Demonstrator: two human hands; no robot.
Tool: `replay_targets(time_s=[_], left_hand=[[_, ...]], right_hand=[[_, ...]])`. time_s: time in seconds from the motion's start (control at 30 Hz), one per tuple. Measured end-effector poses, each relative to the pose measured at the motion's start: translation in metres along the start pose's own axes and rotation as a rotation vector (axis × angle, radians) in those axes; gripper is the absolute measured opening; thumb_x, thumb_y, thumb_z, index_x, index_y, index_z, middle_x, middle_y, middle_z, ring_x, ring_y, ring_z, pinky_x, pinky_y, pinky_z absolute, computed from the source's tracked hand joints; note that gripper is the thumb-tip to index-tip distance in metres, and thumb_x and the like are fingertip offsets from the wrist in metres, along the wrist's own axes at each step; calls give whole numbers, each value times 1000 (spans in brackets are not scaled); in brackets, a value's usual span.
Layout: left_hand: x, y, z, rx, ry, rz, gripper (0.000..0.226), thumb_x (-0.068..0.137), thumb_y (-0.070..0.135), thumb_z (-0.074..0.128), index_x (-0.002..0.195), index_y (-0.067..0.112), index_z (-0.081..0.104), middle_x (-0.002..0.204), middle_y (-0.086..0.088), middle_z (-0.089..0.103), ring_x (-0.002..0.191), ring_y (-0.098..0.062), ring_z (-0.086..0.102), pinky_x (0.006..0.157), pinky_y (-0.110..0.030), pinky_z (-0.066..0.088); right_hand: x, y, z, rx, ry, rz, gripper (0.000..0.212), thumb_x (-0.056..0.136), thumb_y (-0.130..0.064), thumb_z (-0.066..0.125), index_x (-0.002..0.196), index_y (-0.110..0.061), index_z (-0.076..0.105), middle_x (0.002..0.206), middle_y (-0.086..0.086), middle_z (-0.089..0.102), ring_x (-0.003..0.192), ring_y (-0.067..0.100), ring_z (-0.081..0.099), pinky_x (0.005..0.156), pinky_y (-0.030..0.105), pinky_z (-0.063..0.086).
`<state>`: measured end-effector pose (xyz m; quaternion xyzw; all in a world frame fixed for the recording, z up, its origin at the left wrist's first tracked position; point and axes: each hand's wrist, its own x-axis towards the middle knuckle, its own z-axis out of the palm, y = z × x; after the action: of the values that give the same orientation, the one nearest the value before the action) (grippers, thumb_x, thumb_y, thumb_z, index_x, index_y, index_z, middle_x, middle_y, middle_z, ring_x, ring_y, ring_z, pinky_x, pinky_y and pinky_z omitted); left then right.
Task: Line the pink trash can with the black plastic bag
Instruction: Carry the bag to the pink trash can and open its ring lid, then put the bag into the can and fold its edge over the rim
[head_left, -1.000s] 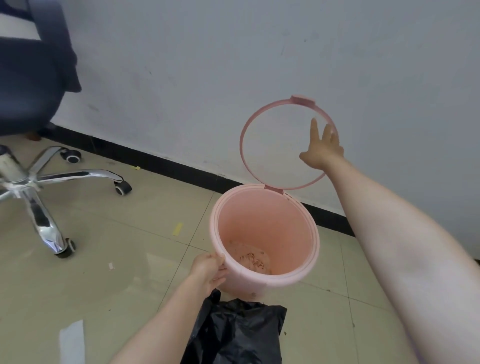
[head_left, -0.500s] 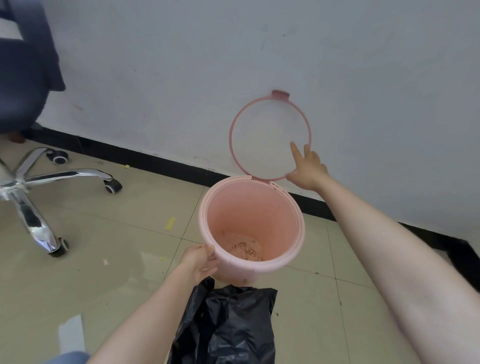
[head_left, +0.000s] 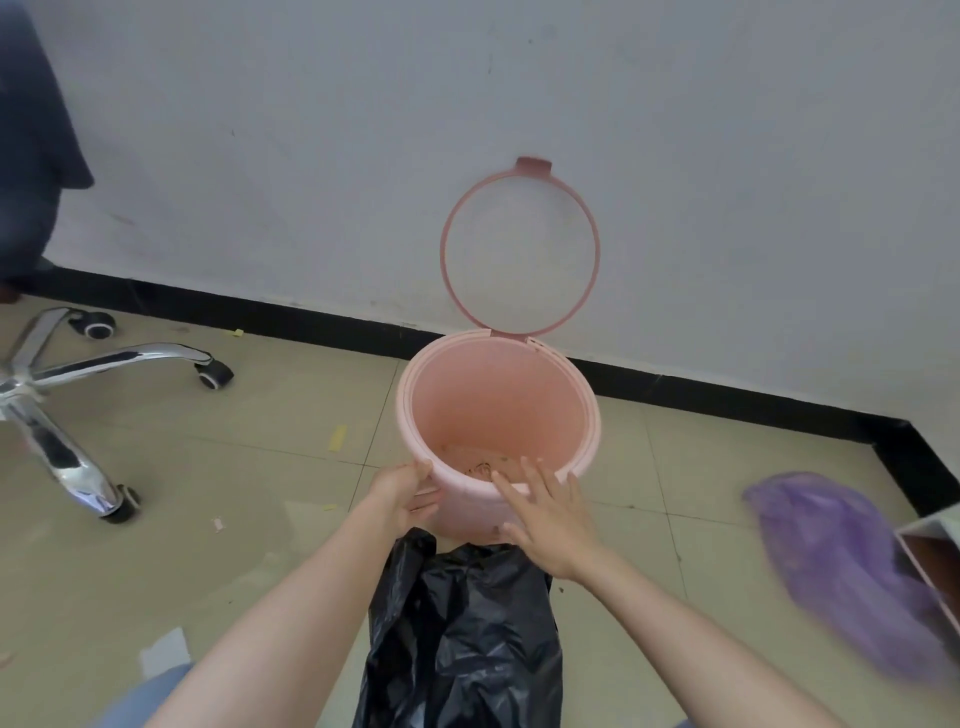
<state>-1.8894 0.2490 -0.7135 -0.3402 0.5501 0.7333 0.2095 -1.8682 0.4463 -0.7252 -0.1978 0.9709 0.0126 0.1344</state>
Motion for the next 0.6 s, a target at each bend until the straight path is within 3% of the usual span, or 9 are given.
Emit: replay_targets(time_s=[0.2, 0.3, 0.37, 0.47, 0.6], left_hand=[[-5, -18, -21, 240, 81, 86, 53, 93, 32, 51, 137, 5, 37, 127, -17, 57, 101, -29, 58, 92, -40, 46], [-8, -41, -35, 344, 126, 88, 50, 92, 34, 53, 132, 5, 42, 114, -14, 57, 95, -27, 55, 82, -36, 44], [-8, -59, -42, 444, 164, 114, 45, 91, 31, 55, 126, 3, 49, 112, -14, 58, 99, -29, 56, 83, -37, 44], [-6, -88, -54, 644, 215, 96, 46, 89, 27, 57, 127, 3, 49, 129, -16, 56, 116, -32, 52, 94, -37, 42], [0, -125, -68, 843, 225, -11, 60, 88, 31, 57, 138, 7, 34, 139, -15, 48, 124, -34, 46, 101, -38, 41]], right_hand=[[3, -6, 12, -37, 55, 51, 71, 95, -44, 41, 144, -35, -8, 157, 16, -4, 144, 33, -8, 114, 55, -2], [0, -12, 12, -20, 76, 87, 74, 93, -40, 47, 145, -32, -6, 157, 17, -3, 144, 34, -6, 115, 55, 1], [-8, -21, 12, -20, 188, 113, 75, 89, -33, 56, 147, -24, 9, 155, 21, 9, 143, 35, 6, 114, 54, 13], [-31, -43, 34, -35, 362, 15, 67, 66, -25, 79, 126, -10, 54, 133, 25, 52, 124, 38, 49, 97, 51, 45], [-57, -75, 86, -32, 222, -125, 63, 50, -37, 86, 108, -20, 69, 114, 12, 69, 106, 26, 65, 82, 40, 56]])
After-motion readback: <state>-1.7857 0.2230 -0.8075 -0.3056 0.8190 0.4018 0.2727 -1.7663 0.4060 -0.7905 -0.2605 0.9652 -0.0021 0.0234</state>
